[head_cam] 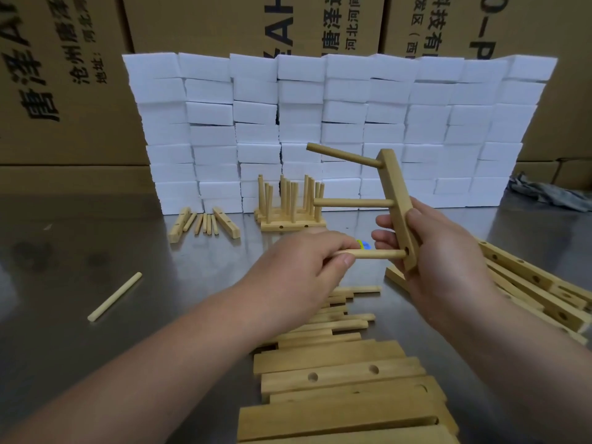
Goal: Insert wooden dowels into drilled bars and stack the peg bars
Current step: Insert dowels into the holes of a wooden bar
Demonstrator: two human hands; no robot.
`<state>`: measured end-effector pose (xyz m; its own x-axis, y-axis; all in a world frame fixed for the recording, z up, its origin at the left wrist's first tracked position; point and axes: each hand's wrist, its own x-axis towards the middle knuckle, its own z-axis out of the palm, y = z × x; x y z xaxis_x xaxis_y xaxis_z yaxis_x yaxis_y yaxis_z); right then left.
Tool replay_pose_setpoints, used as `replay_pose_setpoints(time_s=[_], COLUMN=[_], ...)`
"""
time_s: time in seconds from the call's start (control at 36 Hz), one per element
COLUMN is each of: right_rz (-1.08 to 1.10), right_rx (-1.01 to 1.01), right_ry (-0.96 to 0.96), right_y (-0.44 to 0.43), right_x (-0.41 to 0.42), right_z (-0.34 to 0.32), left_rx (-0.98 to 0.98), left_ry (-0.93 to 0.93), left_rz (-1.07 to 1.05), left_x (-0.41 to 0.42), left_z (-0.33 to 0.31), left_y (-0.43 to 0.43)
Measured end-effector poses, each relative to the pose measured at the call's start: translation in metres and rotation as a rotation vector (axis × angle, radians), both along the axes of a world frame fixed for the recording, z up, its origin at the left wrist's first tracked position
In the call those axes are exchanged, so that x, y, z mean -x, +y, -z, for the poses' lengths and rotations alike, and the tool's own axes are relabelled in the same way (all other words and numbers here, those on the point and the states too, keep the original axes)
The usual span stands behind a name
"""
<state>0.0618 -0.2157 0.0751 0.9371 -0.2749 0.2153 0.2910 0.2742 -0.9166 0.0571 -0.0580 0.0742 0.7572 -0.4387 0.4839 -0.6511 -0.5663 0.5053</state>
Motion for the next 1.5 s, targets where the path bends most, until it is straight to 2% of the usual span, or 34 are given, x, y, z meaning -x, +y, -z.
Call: replay_pose_setpoints(time_s=[0.14,0.28,0.47,0.67,0.81,0.92,1.0,1.17,1.28,1.5], right_rz=[-0.014,-0.02,-0.013,-0.039,-0.062,-0.071,-0.06,-0.042,-0.018,0.003], right_rx=[0.01,0.034,0.095,0.09,0.111,0.107,0.127,0.158,0.15,0.16], right_ry=[-0.062,-0.083,-0.118,-0.156,-0.192,-0.174,-0.165,-0.185,-0.189,-0.181], right_y=[0.001,0.0,0.001,0.003,0.004,0.005,0.006,0.007,0.008,0.009], right_x=[0.002,0.003,0.007,0.009,0.013,0.013,0.013,0.013,0.012,0.012], right_z=[0.0,0.0,-0.001,-0.002,-0.004,-0.002,0.001,0.003,0.006,0.011], left_rx=[0.032,0.056,0.193,0.196,0.152,-0.05,-0.111,-0.088,0.003,0.213], left_ry=[-0.094,-0.099,0.068,0.09,-0.048,-0.252,-0.316,-0.181,-0.082,0.34], left_rz=[0.0,-0.001,-0.008,0.007,0.009,-0.001,-0.014,-0.015,-0.014,-0.053], left_x=[0.003,0.006,0.01,0.012,0.013,0.013,0.014,0.016,0.017,0.018], left_z=[0.001,-0.001,-0.002,-0.001,-0.001,-0.004,-0.004,-0.003,0.0,0.0], left_y=[-0.004,-0.004,-0.006,-0.008,-0.006,-0.005,-0.005,-0.007,-0.007,-0.014])
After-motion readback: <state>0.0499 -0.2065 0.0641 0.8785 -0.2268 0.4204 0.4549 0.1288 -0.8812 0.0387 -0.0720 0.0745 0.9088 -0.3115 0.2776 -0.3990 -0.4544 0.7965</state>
